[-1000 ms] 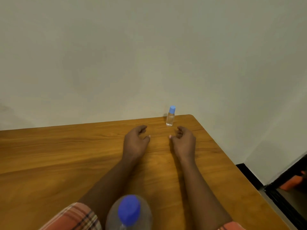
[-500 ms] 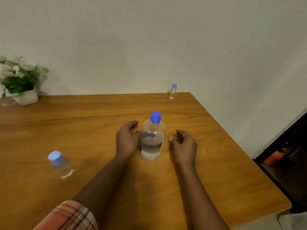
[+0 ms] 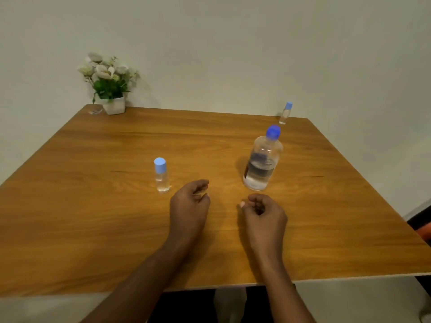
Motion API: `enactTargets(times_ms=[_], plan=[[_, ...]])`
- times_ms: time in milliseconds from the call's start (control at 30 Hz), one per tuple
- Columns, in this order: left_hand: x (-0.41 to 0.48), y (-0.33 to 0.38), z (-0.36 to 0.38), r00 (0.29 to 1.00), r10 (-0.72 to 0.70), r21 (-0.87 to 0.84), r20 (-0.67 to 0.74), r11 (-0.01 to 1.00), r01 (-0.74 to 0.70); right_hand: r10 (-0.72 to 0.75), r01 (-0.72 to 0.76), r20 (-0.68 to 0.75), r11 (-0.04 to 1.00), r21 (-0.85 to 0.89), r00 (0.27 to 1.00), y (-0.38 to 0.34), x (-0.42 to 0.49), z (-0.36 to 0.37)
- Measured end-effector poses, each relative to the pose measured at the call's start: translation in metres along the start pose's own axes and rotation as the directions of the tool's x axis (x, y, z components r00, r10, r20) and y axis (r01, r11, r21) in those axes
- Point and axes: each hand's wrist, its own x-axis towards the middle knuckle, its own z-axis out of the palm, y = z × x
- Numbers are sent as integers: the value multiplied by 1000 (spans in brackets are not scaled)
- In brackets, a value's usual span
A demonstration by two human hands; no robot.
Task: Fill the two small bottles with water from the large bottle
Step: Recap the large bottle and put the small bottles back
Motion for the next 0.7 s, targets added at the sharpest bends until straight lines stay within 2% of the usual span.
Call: enactTargets(times_ms=[133, 233, 400, 700], plan=[[-10, -8, -30, 993, -27, 21, -119, 999, 29, -51, 59, 251, 998, -24, 967, -20, -16, 44], [-11, -13, -52, 980, -42, 58, -192, 997, 54, -125, 150, 332, 987, -49, 935, -33, -19, 82], [-7, -17, -69, 964, -68, 39, -258, 996, 81, -171, 208, 385, 977, -54, 907, -51, -18, 118], [-6, -18, -68, 964, -56, 27, -261, 997, 65, -221, 282, 350, 950, -132, 910, -54, -17, 130]])
